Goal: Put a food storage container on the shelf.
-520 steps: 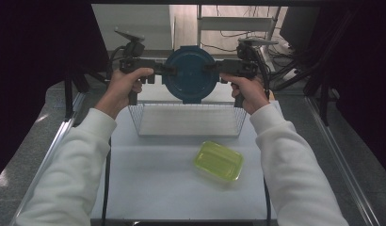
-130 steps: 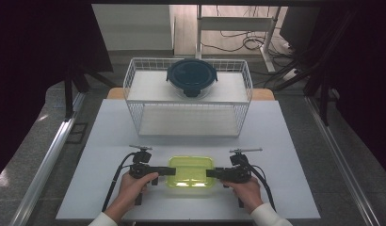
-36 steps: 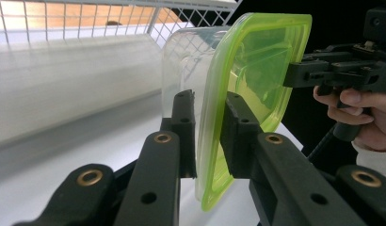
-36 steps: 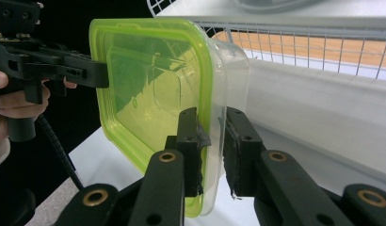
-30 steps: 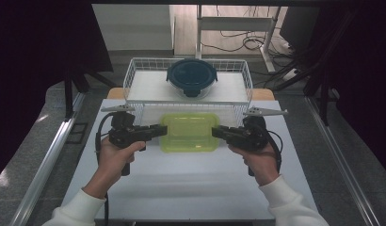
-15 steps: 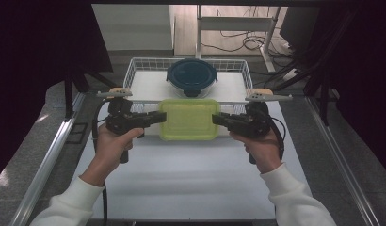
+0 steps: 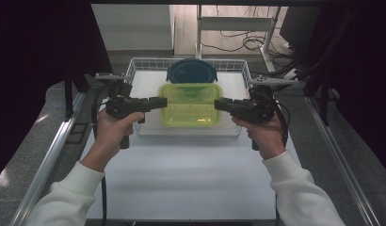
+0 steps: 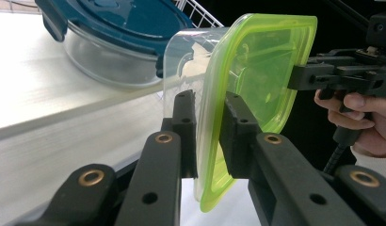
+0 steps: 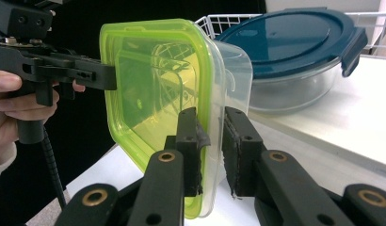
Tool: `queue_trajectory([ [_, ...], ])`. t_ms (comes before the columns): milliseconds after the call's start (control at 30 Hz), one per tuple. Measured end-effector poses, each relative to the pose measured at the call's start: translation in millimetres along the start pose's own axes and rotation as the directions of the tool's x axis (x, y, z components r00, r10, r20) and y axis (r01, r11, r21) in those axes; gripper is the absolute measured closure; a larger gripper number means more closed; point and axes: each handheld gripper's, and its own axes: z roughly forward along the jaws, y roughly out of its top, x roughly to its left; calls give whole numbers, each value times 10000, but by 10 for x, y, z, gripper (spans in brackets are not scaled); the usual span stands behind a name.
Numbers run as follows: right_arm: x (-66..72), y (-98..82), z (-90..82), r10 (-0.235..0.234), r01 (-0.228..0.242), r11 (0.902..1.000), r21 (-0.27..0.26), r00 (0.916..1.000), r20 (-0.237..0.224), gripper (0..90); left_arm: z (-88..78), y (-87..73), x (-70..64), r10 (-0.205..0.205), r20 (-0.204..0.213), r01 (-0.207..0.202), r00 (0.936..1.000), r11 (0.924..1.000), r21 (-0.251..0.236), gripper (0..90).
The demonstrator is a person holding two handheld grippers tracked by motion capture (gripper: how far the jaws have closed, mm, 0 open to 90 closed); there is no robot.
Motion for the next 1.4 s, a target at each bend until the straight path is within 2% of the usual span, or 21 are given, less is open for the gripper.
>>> queue_trajectory([
  [233, -39, 133, 20, -31, 31, 10000, -32, 10000, 80, 768, 27, 148, 44, -28, 32, 28, 10000, 10000, 7, 783],
  [833, -166, 505, 92, 20, -18, 10000, -91, 9997, 254, 771, 72, 589, 104, 252, -112, -251, 9996, 9997, 61, 784],
  [1133, -221, 660, 102, 39, -35, 9999, -141, 9996, 288, 771, 90, 745, 113, 324, -198, -323, 9993, 9995, 60, 785],
  [1400, -283, 768, 167, 185, -182, 9998, -93, 9993, 333, 772, 130, 892, 212, 114, -138, -111, 9998, 9997, 231, 786],
])
